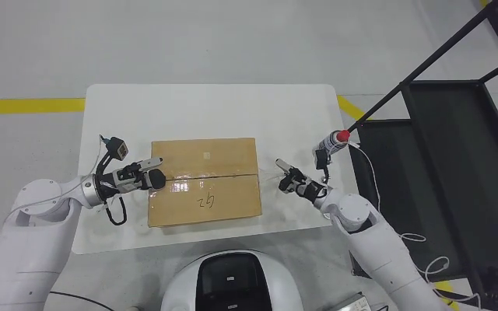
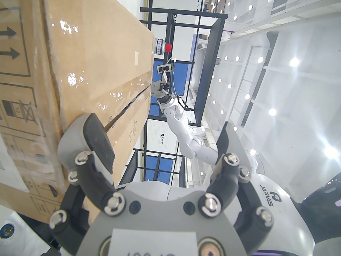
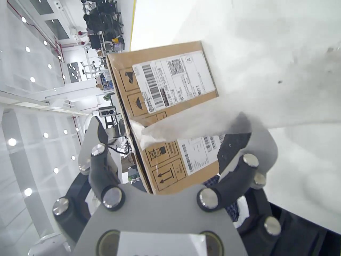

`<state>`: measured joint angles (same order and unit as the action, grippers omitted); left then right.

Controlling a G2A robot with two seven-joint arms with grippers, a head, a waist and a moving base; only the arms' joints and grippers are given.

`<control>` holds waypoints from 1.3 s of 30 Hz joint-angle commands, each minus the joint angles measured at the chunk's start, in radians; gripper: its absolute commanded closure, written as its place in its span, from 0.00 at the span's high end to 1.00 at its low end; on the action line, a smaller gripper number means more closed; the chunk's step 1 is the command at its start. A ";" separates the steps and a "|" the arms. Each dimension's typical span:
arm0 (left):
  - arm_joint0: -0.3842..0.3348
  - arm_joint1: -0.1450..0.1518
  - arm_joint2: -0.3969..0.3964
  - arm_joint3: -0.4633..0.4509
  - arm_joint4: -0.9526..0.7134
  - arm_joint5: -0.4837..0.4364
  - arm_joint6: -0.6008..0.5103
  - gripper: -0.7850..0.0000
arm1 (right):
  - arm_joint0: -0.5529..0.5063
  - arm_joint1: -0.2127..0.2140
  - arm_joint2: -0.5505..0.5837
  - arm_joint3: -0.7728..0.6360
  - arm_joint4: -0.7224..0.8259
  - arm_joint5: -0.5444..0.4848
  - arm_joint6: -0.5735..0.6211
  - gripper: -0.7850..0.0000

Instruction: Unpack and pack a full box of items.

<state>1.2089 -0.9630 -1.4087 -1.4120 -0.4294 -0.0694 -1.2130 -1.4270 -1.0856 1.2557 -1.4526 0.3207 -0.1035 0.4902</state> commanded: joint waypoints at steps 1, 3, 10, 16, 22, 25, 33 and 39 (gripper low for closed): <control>0.000 0.000 0.000 0.000 0.000 0.000 0.000 1.00 | -0.005 0.000 0.014 0.004 0.019 -0.009 -0.002 1.00; 0.000 0.000 0.000 0.000 0.000 0.000 0.000 1.00 | -0.014 0.001 0.028 0.004 0.033 -0.013 0.005 1.00; 0.000 0.000 0.000 0.000 0.000 0.000 0.000 1.00 | -0.032 0.001 0.048 0.017 0.076 -0.009 0.030 0.00; 0.000 0.000 0.000 0.000 0.000 0.000 0.000 1.00 | -0.023 -0.006 0.038 0.039 0.100 -0.007 0.033 0.00; 0.000 0.000 0.000 0.000 0.000 0.000 0.000 1.00 | -0.028 -0.011 0.053 0.050 0.165 -0.016 0.030 0.00; 0.009 -0.001 0.003 -0.010 0.000 0.002 0.026 1.00 | -0.028 -0.012 0.071 0.057 0.185 -0.032 0.026 0.00; 0.026 0.002 -0.006 -0.027 -0.010 0.007 0.043 1.00 | -0.060 -0.011 0.108 -0.021 0.205 -0.089 0.041 0.00; 0.030 0.004 -0.009 -0.021 -0.015 0.005 0.055 1.00 | -0.105 -0.006 0.130 -0.161 0.122 -0.143 0.051 0.00</control>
<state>1.2389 -0.9595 -1.4173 -1.4343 -0.4446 -0.0643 -1.1619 -1.5269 -1.0921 1.3846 -1.5944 0.4563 -0.2431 0.5411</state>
